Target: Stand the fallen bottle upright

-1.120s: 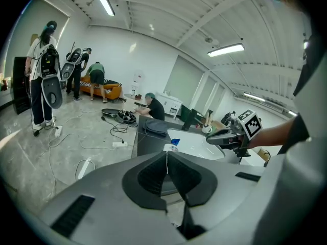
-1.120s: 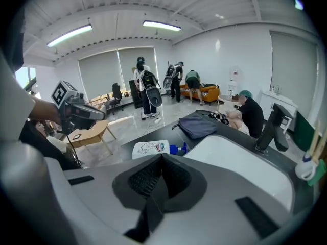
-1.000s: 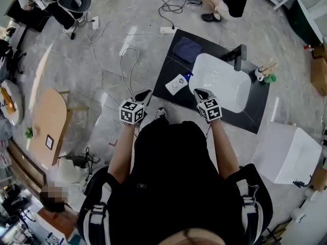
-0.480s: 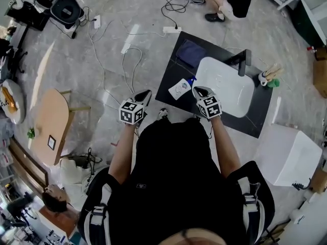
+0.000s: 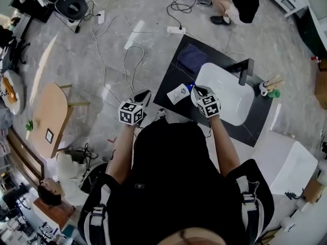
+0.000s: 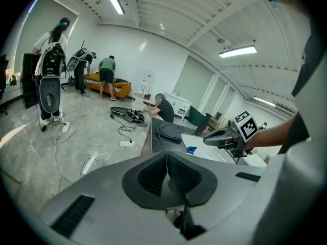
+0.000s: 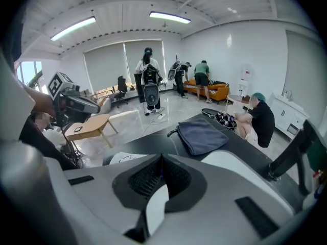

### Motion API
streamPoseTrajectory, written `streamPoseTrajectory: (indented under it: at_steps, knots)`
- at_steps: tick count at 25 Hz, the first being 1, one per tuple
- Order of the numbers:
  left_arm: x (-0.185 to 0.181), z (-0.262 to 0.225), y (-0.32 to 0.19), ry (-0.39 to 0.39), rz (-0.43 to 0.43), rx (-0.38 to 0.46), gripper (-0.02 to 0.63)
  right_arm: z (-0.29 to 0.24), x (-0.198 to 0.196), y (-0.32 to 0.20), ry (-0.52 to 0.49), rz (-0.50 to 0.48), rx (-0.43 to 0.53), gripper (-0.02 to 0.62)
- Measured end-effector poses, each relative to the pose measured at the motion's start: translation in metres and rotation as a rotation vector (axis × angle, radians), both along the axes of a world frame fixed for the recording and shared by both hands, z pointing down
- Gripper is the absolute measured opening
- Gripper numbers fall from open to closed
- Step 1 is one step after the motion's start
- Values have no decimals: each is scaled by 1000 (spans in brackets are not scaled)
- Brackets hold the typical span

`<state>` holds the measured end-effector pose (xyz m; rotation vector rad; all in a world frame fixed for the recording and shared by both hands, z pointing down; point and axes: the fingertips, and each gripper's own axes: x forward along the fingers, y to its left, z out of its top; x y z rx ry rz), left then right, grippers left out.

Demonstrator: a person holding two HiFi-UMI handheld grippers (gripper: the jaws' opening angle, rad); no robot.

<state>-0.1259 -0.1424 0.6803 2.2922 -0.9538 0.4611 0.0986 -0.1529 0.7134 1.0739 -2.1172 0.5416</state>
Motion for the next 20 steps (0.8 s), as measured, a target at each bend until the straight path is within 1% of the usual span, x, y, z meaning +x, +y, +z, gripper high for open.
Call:
streamPoseTrajectory:
  at_steps: [4, 5, 7, 10, 14, 15, 17, 20]
  knots:
    - [-4, -1, -7, -8, -16, -2, 15, 10, 3, -5, 46, -17, -13, 63]
    - [-5, -1, -9, -10, -18, -1, 15, 14, 5, -6, 70, -20, -13, 80]
    - [-6, -1, -12, -17, -20, -4, 15, 27, 10, -10, 112, -20, -12, 144]
    - [-10, 1, -13, -27, -27, -14, 15, 44, 15, -14, 142, -8, -32, 167]
    - [-12, 3, -11, -37, -34, -21, 15, 62, 20, -14, 177, 8, -87, 161]
    - [-12, 3, -10, -38, -34, -22, 15, 65, 22, -15, 178, 16, -96, 144]
    - [-11, 4, -10, -40, -33, -24, 15, 71, 26, -18, 172, 28, -110, 135]
    - [-10, 2, -8, -44, -37, -24, 15, 79, 26, -19, 166, 17, -139, 132]
